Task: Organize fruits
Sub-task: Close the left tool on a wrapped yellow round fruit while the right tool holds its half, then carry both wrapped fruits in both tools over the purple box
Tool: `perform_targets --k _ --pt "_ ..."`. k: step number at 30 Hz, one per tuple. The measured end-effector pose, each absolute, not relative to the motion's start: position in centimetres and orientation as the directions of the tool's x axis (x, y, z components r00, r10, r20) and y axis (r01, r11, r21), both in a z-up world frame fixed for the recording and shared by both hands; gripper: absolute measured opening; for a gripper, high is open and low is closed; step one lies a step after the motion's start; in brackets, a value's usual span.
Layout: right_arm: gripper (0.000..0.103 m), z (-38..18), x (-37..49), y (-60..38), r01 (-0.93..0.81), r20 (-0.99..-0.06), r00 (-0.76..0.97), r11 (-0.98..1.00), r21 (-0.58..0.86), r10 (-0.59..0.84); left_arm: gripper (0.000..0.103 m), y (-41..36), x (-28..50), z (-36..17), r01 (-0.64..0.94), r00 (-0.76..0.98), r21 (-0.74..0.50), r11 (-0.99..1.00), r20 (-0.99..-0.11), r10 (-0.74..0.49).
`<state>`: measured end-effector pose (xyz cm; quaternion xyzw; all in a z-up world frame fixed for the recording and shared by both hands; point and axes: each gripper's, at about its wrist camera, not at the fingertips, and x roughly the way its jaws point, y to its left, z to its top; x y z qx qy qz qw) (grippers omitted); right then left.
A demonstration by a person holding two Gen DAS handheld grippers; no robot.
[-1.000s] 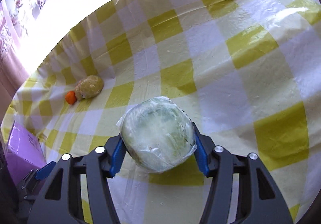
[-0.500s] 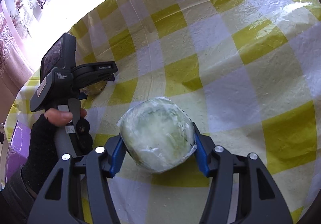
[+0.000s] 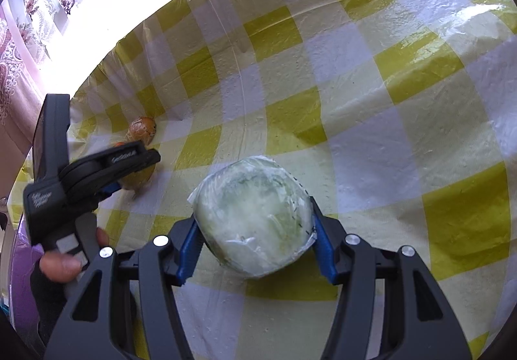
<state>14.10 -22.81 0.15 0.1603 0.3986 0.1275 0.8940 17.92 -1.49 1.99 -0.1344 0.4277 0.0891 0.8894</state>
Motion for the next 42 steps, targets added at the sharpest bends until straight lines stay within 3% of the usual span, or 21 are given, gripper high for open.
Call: perform_targets --k 8,13,20,42 --pt "0.059 0.1 14.1 -22.9 -0.100 -0.671 0.650 0.915 0.390 0.357 0.055 -1.5 5.8 1.5 -0.140 0.642 -0.225 0.964 -0.762 -0.084" --pt "0.059 0.1 14.1 -22.8 -0.099 -0.673 0.648 0.915 0.390 0.357 0.055 -0.6 3.0 1.9 -0.076 0.680 -0.256 0.964 -0.720 -0.137" --pt "0.059 -0.1 14.1 -23.0 -0.080 -0.671 0.657 0.917 0.391 0.343 0.055 -0.4 3.3 1.6 -0.046 0.669 -0.298 0.953 -0.718 -0.192" --pt "0.059 0.6 13.0 -23.3 -0.024 -0.661 0.696 0.930 0.367 0.279 0.056 -0.4 3.2 1.6 -0.031 0.675 -0.304 0.952 -0.709 -0.204"
